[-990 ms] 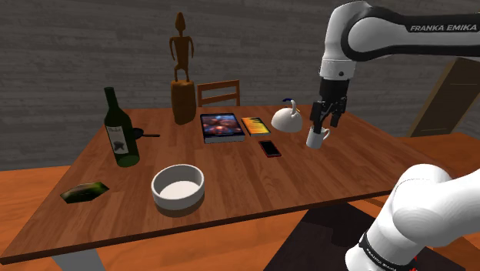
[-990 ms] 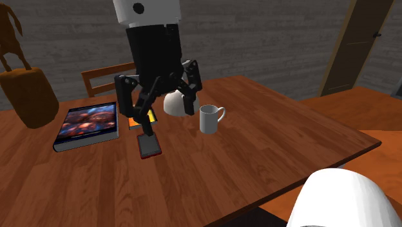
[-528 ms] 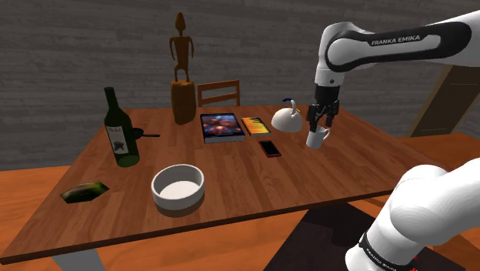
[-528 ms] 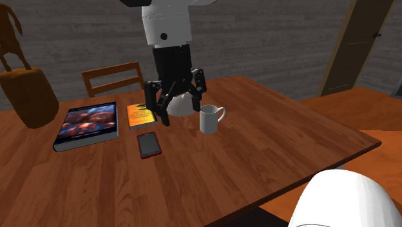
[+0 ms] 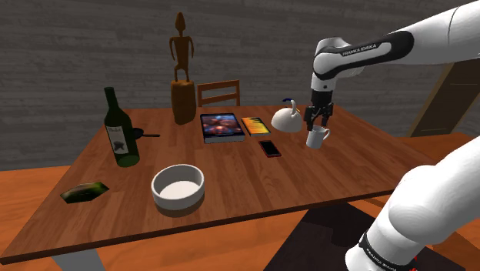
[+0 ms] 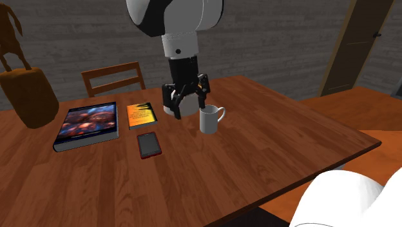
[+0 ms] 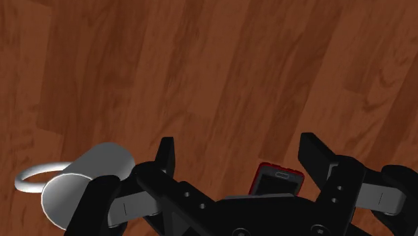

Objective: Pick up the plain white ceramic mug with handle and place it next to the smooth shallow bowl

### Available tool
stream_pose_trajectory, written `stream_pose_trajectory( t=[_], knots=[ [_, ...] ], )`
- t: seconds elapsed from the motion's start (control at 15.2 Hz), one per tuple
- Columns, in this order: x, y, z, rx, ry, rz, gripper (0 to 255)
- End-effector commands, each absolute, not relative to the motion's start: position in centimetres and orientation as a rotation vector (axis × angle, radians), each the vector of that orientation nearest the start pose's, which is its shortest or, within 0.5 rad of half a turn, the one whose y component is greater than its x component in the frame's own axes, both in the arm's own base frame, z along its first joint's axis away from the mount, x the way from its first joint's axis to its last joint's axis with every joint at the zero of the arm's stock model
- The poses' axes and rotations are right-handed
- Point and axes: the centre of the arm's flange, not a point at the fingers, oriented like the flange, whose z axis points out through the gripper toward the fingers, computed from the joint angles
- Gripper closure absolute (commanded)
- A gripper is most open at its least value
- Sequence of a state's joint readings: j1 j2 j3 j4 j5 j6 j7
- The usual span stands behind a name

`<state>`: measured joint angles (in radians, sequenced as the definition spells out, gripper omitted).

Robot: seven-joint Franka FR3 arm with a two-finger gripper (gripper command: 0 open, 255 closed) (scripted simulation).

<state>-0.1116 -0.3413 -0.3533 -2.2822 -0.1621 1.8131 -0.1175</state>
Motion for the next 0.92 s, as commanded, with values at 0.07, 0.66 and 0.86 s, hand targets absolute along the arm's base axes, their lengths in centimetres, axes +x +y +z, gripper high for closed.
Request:
stream_pose_trajectory(
  t=[0.07, 0.66, 0.86],
  knots=[
    [39.5, -24.7, 45.1, -3.1, 0.437, 0.24, 0],
    [43.6, -34.8, 40.0, -3.09, 0.487, 0.262, 0],
    [44.6, -37.5, 38.6, -3.087, 0.5, 0.268, 0]
  ],
)
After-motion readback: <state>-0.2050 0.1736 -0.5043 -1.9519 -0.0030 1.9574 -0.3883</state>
